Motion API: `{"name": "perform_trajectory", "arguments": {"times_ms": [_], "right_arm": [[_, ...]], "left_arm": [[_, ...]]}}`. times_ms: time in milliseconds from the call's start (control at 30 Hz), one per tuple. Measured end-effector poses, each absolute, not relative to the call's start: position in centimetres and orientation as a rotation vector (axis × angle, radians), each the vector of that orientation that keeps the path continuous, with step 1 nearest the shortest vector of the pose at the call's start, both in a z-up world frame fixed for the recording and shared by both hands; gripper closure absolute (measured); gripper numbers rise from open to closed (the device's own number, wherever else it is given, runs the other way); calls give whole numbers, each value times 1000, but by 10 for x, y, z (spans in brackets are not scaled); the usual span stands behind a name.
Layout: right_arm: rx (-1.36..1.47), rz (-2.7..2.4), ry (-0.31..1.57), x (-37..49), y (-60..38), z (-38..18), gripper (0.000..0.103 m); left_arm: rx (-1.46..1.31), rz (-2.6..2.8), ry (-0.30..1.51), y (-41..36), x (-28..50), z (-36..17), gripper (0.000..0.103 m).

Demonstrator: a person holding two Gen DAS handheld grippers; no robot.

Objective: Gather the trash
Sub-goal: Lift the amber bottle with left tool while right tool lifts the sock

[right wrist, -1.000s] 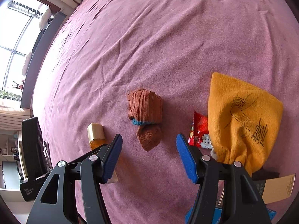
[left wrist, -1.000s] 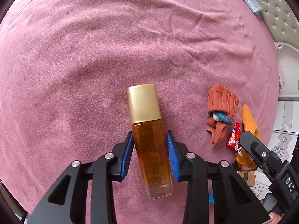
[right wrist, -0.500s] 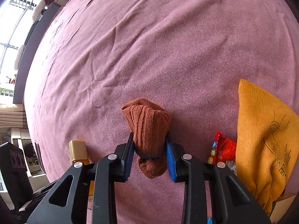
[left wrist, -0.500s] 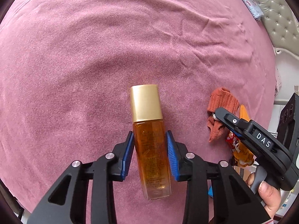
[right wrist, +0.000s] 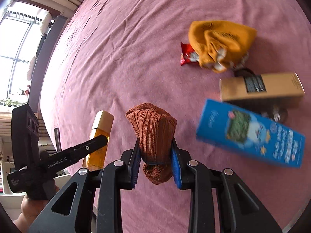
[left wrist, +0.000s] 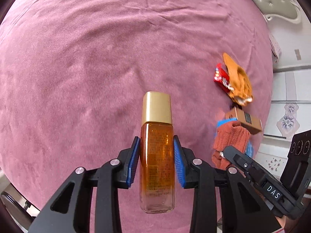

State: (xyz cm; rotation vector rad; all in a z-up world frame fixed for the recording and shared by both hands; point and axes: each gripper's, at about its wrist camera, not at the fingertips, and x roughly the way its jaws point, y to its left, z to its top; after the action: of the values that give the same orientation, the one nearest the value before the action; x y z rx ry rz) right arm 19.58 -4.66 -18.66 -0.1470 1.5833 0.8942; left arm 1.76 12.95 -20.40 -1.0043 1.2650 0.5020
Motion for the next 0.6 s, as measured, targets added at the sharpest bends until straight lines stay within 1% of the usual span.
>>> {"name": "perform_trajectory", "arguments": {"times_ms": [233, 433, 600], "right_arm": [[-28, 804, 1580, 172, -143, -165, 75], [56, 721, 1554, 158, -217, -151, 76], [134, 642, 1529, 148, -281, -145, 76]], "left_arm": [[-901, 373, 1315, 51, 16, -178, 69], [-813, 244, 1375, -23, 16, -169, 69], [-727, 143, 1414, -83, 31, -164, 69]]}}
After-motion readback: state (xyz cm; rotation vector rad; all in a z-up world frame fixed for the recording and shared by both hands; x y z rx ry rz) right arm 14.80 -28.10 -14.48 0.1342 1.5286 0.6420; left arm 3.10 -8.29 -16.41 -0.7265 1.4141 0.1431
